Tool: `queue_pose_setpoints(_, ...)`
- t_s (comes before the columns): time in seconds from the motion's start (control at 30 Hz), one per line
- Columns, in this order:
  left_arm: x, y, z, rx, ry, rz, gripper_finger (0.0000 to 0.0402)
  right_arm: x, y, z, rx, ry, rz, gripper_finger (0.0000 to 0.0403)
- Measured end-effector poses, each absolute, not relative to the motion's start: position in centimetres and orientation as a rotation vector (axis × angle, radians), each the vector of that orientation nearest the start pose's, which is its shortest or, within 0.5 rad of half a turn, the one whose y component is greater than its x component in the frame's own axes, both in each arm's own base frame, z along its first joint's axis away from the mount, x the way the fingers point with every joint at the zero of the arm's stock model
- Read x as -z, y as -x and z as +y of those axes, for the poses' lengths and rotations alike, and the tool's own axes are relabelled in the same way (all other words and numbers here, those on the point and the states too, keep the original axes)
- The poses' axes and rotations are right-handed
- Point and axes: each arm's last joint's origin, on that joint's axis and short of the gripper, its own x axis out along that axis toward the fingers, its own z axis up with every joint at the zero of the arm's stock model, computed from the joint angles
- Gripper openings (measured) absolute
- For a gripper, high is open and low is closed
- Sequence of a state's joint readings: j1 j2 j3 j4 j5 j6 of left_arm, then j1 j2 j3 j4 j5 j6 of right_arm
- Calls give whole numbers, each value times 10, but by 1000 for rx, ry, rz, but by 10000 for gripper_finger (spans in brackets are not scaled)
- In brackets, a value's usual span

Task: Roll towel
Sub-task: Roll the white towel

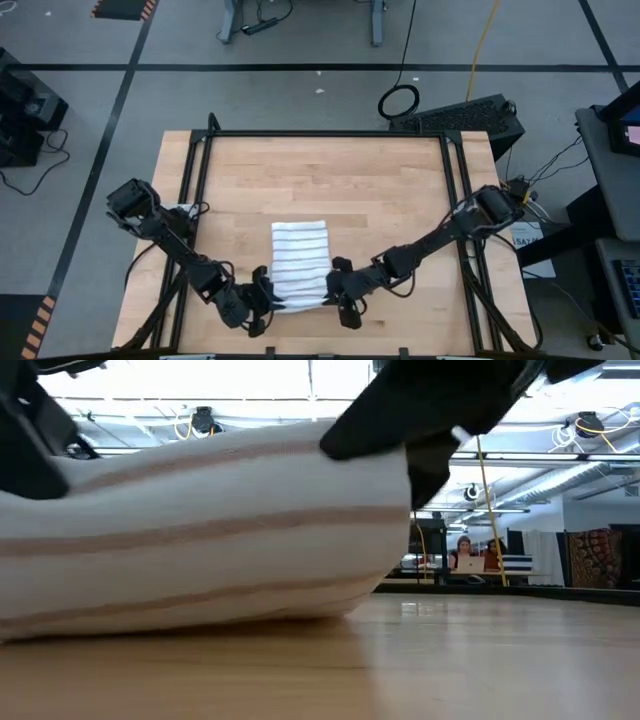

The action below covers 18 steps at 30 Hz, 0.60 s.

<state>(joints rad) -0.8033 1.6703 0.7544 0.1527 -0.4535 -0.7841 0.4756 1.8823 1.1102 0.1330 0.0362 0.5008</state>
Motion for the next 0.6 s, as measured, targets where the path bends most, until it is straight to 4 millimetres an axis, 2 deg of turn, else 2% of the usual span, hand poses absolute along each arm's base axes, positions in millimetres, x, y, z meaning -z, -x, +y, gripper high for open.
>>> queue_pose_setpoints(0.2,-140,-216,-219,38,413,760,30,-143,-363,176,-258,-508,801,8)
queue_pose_setpoints(0.33,-140,-216,-222,78,519,781,30,-142,-366,181,-373,-581,796,8)
queue_pose_setpoints(0.43,-145,-218,-227,183,602,758,30,-146,-366,186,-456,-631,792,8)
queue_pose_setpoints(0.6,-147,-219,-229,242,614,757,30,-144,-366,189,-507,-650,817,8)
